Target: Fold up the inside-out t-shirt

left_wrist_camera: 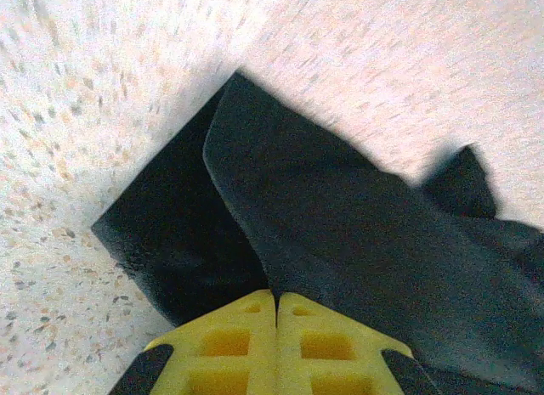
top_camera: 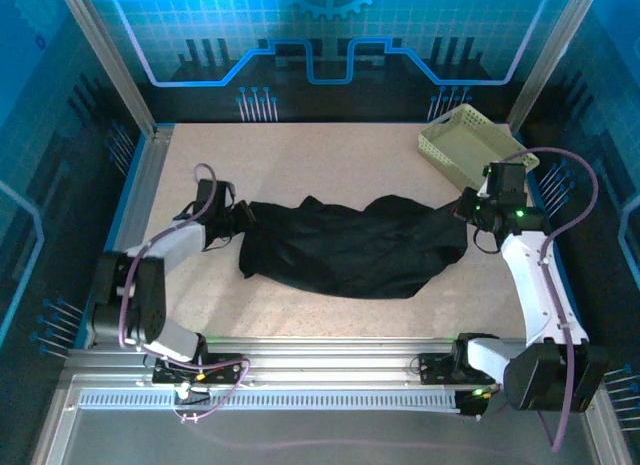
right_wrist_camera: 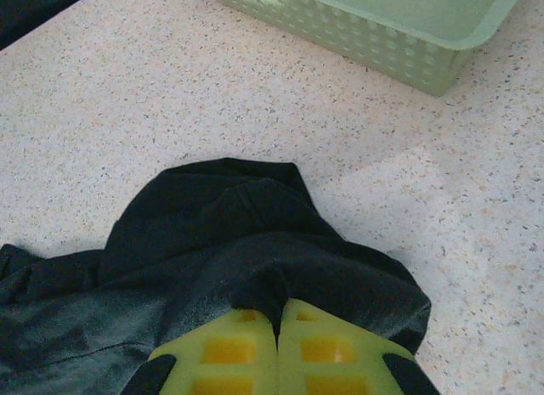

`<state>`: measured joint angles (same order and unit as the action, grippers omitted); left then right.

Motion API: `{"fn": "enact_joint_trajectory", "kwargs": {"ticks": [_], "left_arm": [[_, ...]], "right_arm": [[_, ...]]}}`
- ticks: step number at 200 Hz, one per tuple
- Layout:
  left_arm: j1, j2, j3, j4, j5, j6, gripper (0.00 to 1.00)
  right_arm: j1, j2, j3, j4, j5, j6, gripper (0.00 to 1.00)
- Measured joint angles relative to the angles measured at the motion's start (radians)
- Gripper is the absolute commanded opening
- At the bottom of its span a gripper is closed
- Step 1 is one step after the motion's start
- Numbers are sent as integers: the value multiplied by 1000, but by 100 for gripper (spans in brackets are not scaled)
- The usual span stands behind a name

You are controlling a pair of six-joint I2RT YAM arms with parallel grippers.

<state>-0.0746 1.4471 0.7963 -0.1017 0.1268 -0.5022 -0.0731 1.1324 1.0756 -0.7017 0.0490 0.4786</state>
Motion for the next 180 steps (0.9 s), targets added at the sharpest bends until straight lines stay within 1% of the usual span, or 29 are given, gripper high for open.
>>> {"fn": "enact_joint_trajectory", "kwargs": {"ticks": [20, 44, 65, 81, 112, 154, 180], "left_arm": [[1, -187, 10, -41, -26, -13, 0], [5, -417, 61, -77, -83, -16, 0], [13, -570, 95, -85, -127, -16, 0], [14, -652, 112, -95, -151, -15, 0], [14, -735, 145, -103, -170, -11, 0], [14, -764, 218, -102, -192, 19, 0], [14, -787, 263, -97, -217, 50, 0]], "right_arm": [[0, -1, 90, -39, 16, 0, 0], [-20, -8, 217, -68, 30, 0, 0], [-50, -25, 323, -93, 31, 1, 0], [-63, -40, 400, -110, 29, 5, 0], [-66, -60, 590, -133, 24, 16, 0], [-67, -51, 883, -136, -3, 27, 0], [-68, -59, 971, -115, -42, 26, 0]]}}
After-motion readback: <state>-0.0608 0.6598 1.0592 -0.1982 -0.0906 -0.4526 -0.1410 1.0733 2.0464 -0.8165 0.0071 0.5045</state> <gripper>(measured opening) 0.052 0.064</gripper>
